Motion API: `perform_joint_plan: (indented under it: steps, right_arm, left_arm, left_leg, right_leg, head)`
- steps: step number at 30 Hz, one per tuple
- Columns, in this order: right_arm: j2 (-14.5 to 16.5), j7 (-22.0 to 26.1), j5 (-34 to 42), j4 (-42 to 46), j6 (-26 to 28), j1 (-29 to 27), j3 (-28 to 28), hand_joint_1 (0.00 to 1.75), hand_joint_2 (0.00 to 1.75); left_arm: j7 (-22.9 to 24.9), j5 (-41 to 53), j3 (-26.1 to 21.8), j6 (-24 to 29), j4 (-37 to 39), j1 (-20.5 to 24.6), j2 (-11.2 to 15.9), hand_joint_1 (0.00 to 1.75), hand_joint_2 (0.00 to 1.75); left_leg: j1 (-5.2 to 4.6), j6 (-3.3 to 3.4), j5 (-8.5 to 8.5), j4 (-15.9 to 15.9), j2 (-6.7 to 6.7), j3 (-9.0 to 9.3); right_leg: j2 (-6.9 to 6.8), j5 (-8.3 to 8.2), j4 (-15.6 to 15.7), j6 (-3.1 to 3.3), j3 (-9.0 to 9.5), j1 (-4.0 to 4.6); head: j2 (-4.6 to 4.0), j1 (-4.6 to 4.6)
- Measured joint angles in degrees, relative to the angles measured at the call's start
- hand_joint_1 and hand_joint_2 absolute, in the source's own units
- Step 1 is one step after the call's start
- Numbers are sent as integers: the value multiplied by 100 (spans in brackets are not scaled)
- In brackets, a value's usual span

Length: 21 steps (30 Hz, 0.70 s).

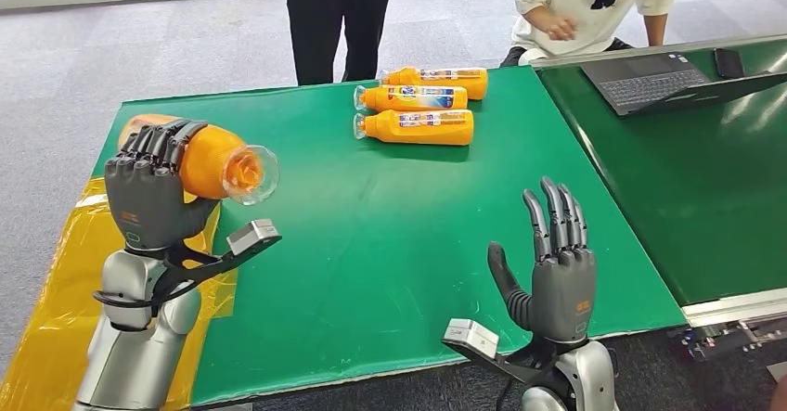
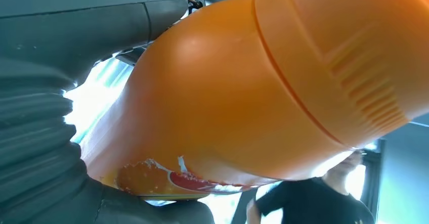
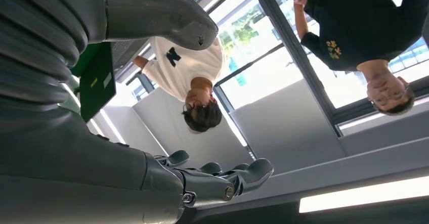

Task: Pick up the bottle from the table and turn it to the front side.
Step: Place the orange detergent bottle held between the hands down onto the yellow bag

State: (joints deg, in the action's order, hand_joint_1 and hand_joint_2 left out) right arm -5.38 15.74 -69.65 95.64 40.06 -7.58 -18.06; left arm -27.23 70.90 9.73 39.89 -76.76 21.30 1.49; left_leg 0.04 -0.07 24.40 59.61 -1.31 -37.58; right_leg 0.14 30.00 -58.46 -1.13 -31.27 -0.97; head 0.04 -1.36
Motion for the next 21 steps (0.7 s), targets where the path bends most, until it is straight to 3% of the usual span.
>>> perform_joint_plan:
  steps: [2,11,17,21]
  right_arm:
    - [59,134,3,27,0,-103,81,0,175]
    - [339,193,-90,125,2,-385,276,0,175]
    - [367,33,-69,128,2,-374,292,0,175]
    - [366,113,56,131,2,-405,321,0,175]
  left_arm:
    - [-112,369,-225,0,-15,-17,6,175,175]
    - [632,1256,-355,2,-92,-209,236,175,175]
    - [2255,1386,139,2,-16,-421,997,175,175]
    - [3584,1388,978,2,145,-545,1704,175,175]
  left_leg:
    - [0,0,1,0,0,0]
    - [2,-3,2,-4,0,1]
    - [4,-6,4,-5,-15,4]
    - [6,-9,6,-5,-15,4]
  right_leg:
    - [1,1,0,1,-1,0]
    - [0,4,0,6,-2,3]
    - [12,6,-1,8,-6,3]
    - [11,12,0,18,-7,4]
  head:
    - [0,1]
    - [0,0]
    - [0,-2]
    - [0,-1]
